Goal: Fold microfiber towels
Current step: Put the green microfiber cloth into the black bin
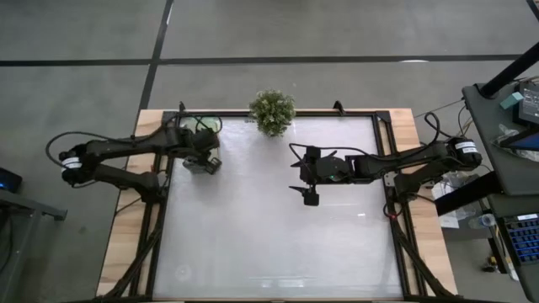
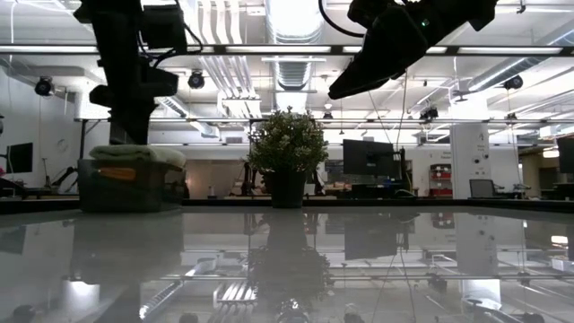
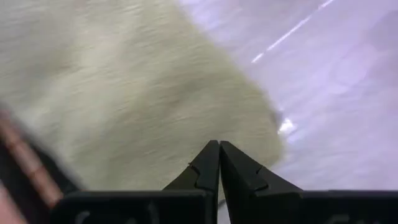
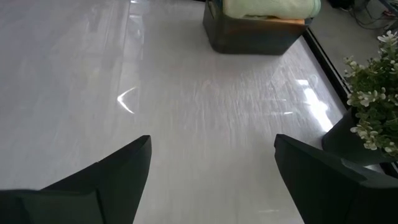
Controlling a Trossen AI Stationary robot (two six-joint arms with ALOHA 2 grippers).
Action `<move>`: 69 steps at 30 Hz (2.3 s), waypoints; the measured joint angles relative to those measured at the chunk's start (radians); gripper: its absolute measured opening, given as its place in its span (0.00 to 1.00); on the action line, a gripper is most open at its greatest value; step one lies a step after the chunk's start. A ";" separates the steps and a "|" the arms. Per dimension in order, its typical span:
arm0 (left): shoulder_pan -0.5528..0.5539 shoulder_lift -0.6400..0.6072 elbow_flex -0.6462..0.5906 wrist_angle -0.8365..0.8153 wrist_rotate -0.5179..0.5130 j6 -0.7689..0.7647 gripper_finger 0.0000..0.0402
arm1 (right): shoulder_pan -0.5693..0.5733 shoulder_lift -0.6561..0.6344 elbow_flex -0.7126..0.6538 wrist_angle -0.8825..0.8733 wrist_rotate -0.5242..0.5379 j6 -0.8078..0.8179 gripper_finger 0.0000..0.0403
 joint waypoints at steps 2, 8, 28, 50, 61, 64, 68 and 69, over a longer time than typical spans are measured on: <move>-0.025 0.011 -0.001 0.039 0.020 -0.002 0.00 | 0.000 0.000 0.000 0.000 0.000 0.001 0.81; -0.080 0.077 0.010 0.092 0.023 -0.026 0.00 | 0.000 0.000 0.000 0.000 0.000 0.001 0.81; -0.081 0.113 0.181 -0.175 -0.124 0.067 0.00 | 0.000 0.000 0.000 0.000 0.000 0.002 0.81; 0.319 0.083 -0.037 0.135 -0.336 0.315 0.00 | 0.000 0.000 0.000 0.000 0.000 0.011 0.81; 0.304 0.058 -0.047 0.179 -0.333 0.309 0.00 | 0.000 0.000 0.000 0.000 0.000 -0.012 0.81; 0.257 0.006 -0.018 0.154 -0.331 0.272 0.00 | 0.000 0.000 -0.018 0.034 0.000 -0.056 0.81; 0.112 -0.109 -0.018 0.172 -0.326 0.220 0.00 | 0.000 -0.017 -0.083 0.114 -0.001 -0.124 0.81; 0.059 -0.138 -0.023 0.183 -0.325 0.207 0.00 | 0.000 -0.027 -0.097 0.120 -0.002 -0.136 0.81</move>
